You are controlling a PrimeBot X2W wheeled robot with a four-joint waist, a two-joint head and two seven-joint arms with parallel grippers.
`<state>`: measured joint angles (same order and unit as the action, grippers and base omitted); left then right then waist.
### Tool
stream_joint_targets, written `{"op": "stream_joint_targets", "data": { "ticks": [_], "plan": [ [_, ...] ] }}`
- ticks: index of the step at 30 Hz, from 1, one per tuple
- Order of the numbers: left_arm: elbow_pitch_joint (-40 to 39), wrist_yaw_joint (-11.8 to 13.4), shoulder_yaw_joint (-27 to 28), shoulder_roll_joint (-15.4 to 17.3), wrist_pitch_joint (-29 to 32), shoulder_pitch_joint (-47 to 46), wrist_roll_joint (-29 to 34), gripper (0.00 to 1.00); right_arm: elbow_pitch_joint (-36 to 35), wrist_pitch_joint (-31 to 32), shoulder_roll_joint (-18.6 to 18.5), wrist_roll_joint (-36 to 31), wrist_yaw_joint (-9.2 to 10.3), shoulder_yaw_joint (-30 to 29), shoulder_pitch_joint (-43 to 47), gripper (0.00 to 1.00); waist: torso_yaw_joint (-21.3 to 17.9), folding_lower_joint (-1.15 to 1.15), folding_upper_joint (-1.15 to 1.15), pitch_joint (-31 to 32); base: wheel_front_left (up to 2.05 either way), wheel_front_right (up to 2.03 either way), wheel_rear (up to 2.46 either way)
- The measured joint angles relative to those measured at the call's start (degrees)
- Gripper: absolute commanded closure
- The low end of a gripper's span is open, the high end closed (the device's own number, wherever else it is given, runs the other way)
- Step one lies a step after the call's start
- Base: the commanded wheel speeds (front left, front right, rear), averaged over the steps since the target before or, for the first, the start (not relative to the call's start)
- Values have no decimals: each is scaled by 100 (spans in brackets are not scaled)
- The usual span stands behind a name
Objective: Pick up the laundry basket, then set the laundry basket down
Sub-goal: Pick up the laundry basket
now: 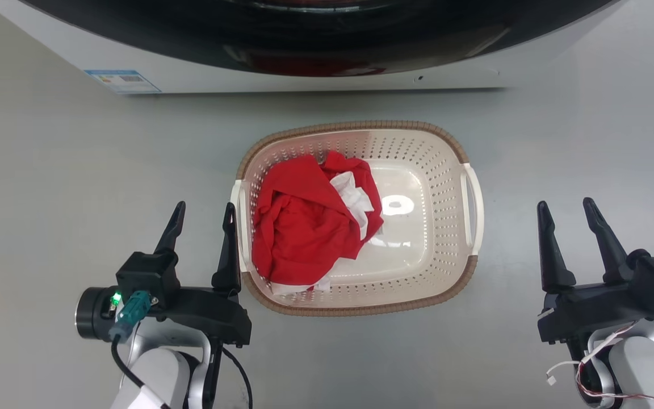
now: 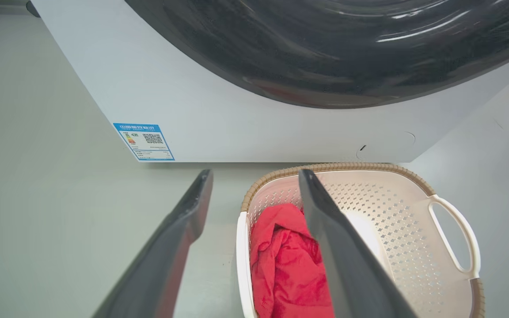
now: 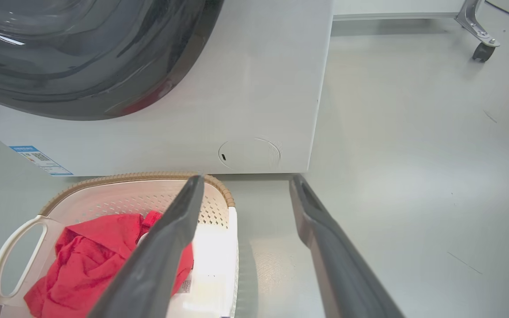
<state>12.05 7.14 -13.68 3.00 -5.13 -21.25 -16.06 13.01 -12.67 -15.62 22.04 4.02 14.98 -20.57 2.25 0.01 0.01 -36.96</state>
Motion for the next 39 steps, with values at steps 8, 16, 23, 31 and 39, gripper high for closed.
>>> {"op": "stream_joint_targets", "data": {
  "ticks": [8, 16, 23, 31, 39],
  "plan": [
    [420, 0, -42, -37, -59, -266, -101, 0, 279, 1, 16, -23, -69, 79, -354, 0, 9, 0, 0, -519, 0, 0, 0],
    [1069, -35, -127, -66, -52, -693, -212, 0, 811, 60, 56, -30, -204, 151, -765, 0, -2, -1, 0, -720, 0, 0, 0],
    [1626, -159, -149, -80, 20, -1213, -263, 0, 1315, 214, 286, -81, -363, 410, -1289, 0, -48, -1, -1, -802, 0, 0, 0],
    [2373, -321, -110, -85, 270, -1933, -405, 0, 2012, 389, 525, -75, -482, 492, -1913, 0, -98, 0, -1, -905, 0, 0, 0],
    [3120, -515, -9, -73, 548, -2316, -547, 0, 2724, 569, 812, -32, -605, 634, -2365, 0, -159, -1, -1, -1038, 0, 0, 0]
  ]
}}
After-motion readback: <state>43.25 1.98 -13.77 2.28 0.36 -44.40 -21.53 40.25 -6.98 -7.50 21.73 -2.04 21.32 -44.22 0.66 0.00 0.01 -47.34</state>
